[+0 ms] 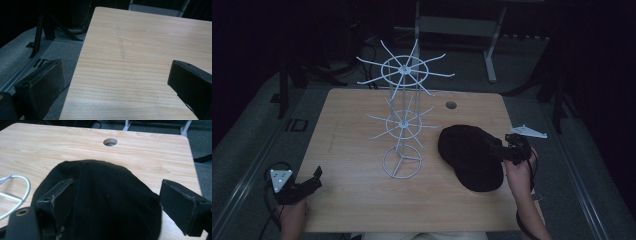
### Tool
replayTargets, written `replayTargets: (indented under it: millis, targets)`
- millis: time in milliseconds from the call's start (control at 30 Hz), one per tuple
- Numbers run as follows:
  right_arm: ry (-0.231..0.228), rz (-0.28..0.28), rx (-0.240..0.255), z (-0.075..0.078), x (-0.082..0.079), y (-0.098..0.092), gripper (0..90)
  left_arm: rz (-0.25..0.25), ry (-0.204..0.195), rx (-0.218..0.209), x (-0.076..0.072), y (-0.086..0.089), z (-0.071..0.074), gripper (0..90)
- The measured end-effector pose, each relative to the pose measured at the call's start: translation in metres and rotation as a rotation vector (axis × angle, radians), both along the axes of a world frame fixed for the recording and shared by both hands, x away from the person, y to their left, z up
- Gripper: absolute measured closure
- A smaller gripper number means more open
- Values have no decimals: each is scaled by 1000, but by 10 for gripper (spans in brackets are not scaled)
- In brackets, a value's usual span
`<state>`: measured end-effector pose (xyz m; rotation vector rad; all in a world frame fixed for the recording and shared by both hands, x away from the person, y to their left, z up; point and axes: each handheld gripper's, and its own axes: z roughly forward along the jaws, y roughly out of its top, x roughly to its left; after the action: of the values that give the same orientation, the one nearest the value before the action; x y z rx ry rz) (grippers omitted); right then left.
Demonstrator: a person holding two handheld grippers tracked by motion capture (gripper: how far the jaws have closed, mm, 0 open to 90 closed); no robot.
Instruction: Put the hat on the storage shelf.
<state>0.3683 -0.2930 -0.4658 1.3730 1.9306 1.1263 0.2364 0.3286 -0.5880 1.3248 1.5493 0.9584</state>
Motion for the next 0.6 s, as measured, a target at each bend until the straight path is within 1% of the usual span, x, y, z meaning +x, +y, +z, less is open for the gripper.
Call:
replayTargets:
  millis: [33,100,133,167,200,267,300,333,367,433,533,567,600]
  targets:
    - [5,-2,-10,0,3,3,123,0,-1,0,0,0,0,15]
    - [-11,13,9,1,6,8,123,0,-1,0,0,0,0,15]
    - [-8,5,-8,2,12,14,124,1,-3,-1,0,0,0,15]
    - [-8,5,-8,2,12,14,124,0,-2,-1,0,0,0,15]
    - [7,16,-2,1,18,18,125,0,-3,-1,0,0,0,14]
    - [11,13,-2,1,20,21,134,0,-3,0,0,0,0,14]
    - [20,27,-3,0,23,23,131,0,-3,0,0,0,0,14]
    - [30,25,-8,-1,26,26,133,0,-2,-1,0,0,0,14]
    - [47,39,-15,-3,33,31,136,0,-2,-1,0,0,0,15]
    - [54,37,-19,-3,36,33,138,0,0,-1,0,0,0,15]
    - [75,53,-24,-4,48,40,152,0,0,-3,0,0,0,14]
    - [75,53,-24,-4,48,40,152,0,0,-3,0,1,0,14]
    - [84,58,-32,-4,53,46,158,-1,-1,-2,0,1,0,15]
